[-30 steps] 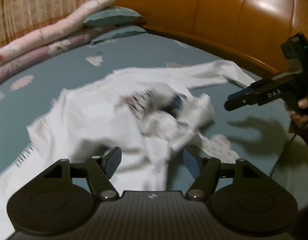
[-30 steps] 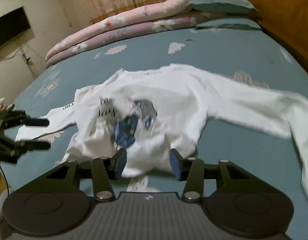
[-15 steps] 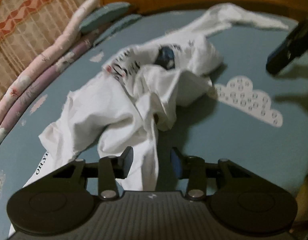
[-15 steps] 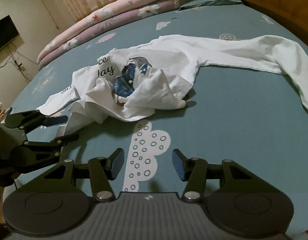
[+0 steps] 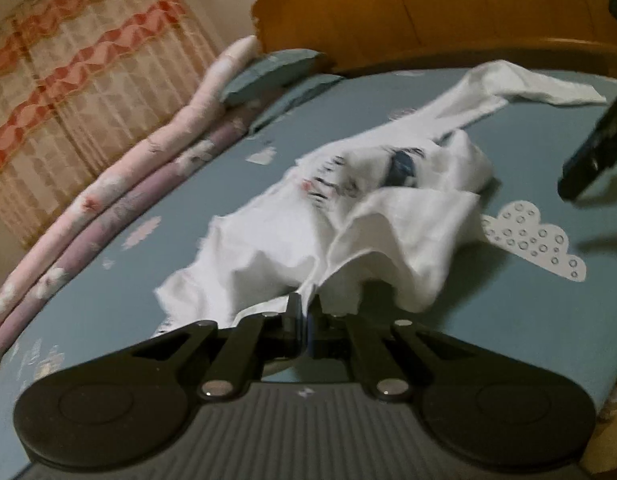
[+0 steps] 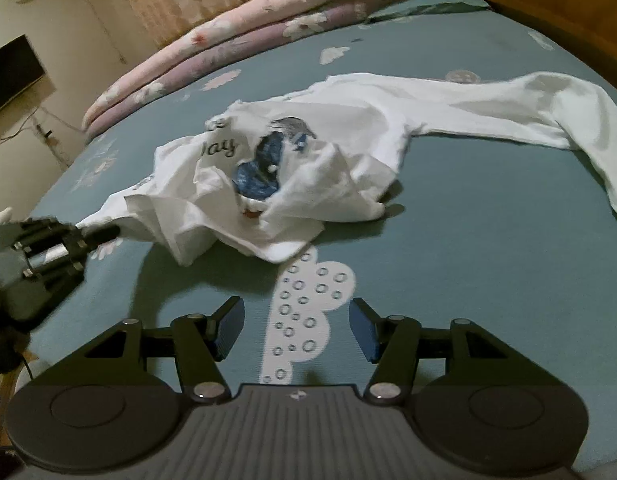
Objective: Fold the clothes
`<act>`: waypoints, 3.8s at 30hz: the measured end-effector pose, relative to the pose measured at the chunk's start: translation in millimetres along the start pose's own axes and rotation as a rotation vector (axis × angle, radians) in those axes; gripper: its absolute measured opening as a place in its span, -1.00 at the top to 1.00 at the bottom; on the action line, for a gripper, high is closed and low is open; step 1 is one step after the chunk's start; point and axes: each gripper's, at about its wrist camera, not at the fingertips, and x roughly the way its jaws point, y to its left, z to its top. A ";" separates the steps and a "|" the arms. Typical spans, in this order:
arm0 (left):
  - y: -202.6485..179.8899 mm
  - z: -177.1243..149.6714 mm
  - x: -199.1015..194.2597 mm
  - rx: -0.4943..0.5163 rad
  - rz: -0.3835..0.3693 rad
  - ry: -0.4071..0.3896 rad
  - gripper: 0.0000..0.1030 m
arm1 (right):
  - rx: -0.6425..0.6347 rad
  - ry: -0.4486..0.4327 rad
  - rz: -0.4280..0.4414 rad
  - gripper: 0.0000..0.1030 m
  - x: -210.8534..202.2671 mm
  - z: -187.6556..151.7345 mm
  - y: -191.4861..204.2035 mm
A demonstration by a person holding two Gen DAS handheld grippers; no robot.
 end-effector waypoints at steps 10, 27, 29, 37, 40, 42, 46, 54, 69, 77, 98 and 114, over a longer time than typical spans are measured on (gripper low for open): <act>49.0 11.8 -25.5 -0.076 0.090 -0.066 0.99 | -0.369 -0.025 -0.033 -0.26 20.1 -1.2 60.3; 68.2 28.4 -19.6 -0.072 0.012 -0.074 0.97 | -0.837 -0.141 -0.277 0.10 113.0 -33.6 116.6; 68.7 23.6 -18.2 -0.077 0.006 -0.057 0.97 | -0.868 -0.106 -0.305 0.94 116.3 -29.1 117.4; 64.7 2.9 -36.0 0.000 -0.031 0.014 0.97 | -0.817 0.085 -0.106 0.93 65.6 3.4 105.1; 63.4 -0.1 -52.1 0.037 -0.040 0.017 0.97 | -0.773 0.133 -0.015 0.93 38.0 20.9 103.8; 63.4 -1.8 -62.9 0.055 -0.045 0.016 0.97 | -0.752 0.149 0.047 0.93 19.4 31.5 107.5; 60.9 -5.4 -77.1 0.061 -0.086 0.037 0.97 | -0.734 0.192 0.097 0.92 -2.4 45.3 117.7; 30.2 -32.3 -78.5 0.101 -0.225 0.156 0.90 | -0.669 0.311 0.151 0.62 -6.1 26.3 114.3; 58.7 -25.0 -74.2 -0.148 -0.251 0.126 0.78 | -0.083 0.166 -0.041 0.06 -20.9 22.6 -17.5; 53.3 -36.1 -46.8 -0.258 -0.274 0.173 0.58 | 0.085 0.135 -0.033 -0.21 5.2 -21.0 -31.9; 84.6 -55.0 -20.0 -0.571 -0.299 0.265 0.19 | -0.048 0.174 -0.216 0.66 -23.8 3.0 -50.4; 122.2 -134.3 34.9 -1.000 -0.292 0.362 0.23 | 0.094 0.011 -0.156 0.23 -44.5 4.3 -36.6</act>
